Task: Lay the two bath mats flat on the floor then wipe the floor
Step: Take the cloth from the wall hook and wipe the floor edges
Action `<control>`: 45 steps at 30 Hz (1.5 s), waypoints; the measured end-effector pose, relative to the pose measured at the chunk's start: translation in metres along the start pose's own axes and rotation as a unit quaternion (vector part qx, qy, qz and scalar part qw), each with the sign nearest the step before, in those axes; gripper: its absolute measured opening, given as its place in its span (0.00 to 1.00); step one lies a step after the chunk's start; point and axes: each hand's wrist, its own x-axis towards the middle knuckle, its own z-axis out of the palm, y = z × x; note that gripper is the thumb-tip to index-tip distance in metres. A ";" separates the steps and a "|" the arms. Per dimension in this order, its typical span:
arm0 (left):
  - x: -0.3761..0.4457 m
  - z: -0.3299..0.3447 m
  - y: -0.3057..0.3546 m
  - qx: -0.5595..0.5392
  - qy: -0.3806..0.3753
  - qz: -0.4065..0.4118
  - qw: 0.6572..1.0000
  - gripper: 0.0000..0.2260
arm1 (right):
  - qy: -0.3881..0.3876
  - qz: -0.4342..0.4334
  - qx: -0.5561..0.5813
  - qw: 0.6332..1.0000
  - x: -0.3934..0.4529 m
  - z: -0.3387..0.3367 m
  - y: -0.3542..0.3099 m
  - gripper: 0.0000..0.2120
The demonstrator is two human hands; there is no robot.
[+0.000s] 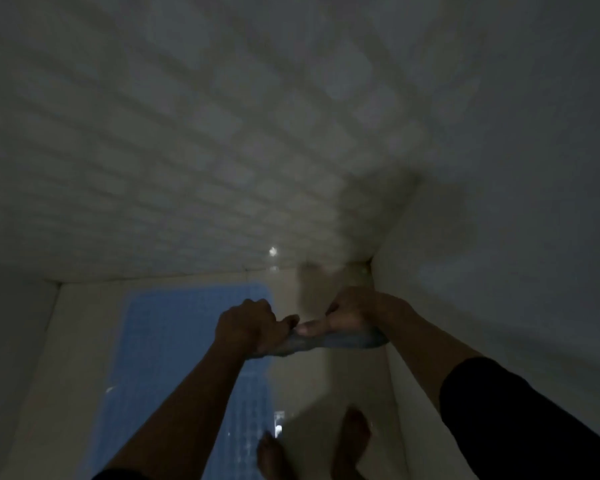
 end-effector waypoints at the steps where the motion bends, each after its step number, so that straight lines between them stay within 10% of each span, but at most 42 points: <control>1: 0.012 0.018 0.003 0.020 -0.003 0.007 1.000 0.36 | -0.015 0.006 -0.008 1.000 0.014 0.010 0.016 0.55; 8: 0.109 0.109 -0.006 0.084 -0.008 0.029 0.996 0.32 | -0.028 -0.006 -0.033 0.999 0.129 0.079 0.074 0.38; 15: 0.224 0.197 -0.039 0.139 0.043 0.012 0.989 0.24 | -0.043 0.052 0.014 0.998 0.274 0.153 0.102 0.42; 27: 0.462 0.332 -0.091 0.059 0.192 0.013 0.980 0.26 | 0.271 -0.081 0.083 0.956 0.545 0.239 0.164 0.16; 31: 0.533 0.340 -0.091 0.022 0.287 0.013 0.958 0.22 | 0.401 -0.099 0.071 0.908 0.618 0.231 0.172 0.21; 45: 0.698 0.377 -0.094 -0.031 0.407 0.047 0.912 0.24 | 0.461 -0.040 -0.025 0.886 0.769 0.214 0.194 0.28</control>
